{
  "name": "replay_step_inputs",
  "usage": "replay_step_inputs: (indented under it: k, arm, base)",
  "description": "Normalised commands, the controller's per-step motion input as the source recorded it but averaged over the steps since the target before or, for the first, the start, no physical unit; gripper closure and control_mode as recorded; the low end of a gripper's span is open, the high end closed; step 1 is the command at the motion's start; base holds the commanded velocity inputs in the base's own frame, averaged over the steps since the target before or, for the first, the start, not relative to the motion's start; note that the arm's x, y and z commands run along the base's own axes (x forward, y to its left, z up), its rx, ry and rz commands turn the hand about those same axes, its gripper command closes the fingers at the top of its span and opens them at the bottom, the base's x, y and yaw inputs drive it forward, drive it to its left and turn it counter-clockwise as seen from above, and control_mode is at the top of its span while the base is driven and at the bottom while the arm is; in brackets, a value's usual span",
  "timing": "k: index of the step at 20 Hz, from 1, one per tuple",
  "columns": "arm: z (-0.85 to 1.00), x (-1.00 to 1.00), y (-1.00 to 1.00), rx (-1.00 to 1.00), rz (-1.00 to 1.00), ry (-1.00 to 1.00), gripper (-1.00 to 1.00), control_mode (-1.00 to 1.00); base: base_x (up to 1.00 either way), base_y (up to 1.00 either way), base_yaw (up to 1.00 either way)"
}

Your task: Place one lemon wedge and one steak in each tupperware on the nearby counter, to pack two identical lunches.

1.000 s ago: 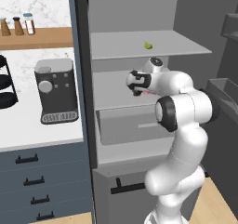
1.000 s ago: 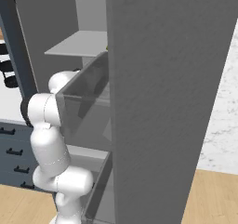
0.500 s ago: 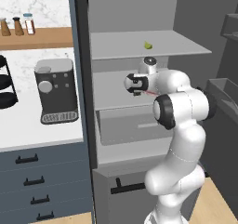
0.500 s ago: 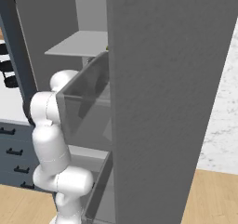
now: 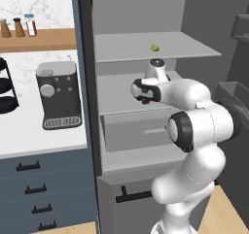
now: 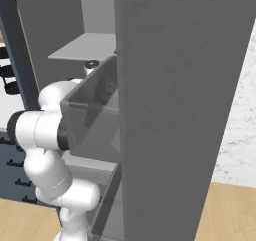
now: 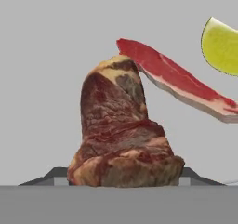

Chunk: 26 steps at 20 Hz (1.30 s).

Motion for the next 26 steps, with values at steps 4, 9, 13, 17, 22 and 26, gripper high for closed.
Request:
replay_step_inputs:
  k: [4, 9, 13, 17, 22, 26]
  arm:
    - [0.04, -1.00, 0.00, 0.01, 0.00, -0.07, 1.00, -1.00]
    - [0.32, -1.00, 0.00, 0.04, 0.00, -0.10, 1.00, -1.00]
    - [0.36, -1.00, 0.00, 0.04, 0.00, -0.03, 1.00, -1.00]
    - [0.35, -1.00, -0.03, 0.02, 0.01, -0.04, 1.00, -1.00]
    - [0.15, -1.00, 0.00, 0.01, 0.01, 0.00, 1.00, -1.00]
    - [0.00, -0.25, 0.02, 0.00, 0.02, 0.00, 1.00, 1.00]
  base:
    - [0.00, 0.00, 0.00]
    - [0.00, 0.00, 0.00]
    - [0.00, 0.00, 0.00]
    - [0.00, 0.00, 0.00]
    - [0.00, 0.00, 0.00]
    - [-0.75, 0.36, 0.08]
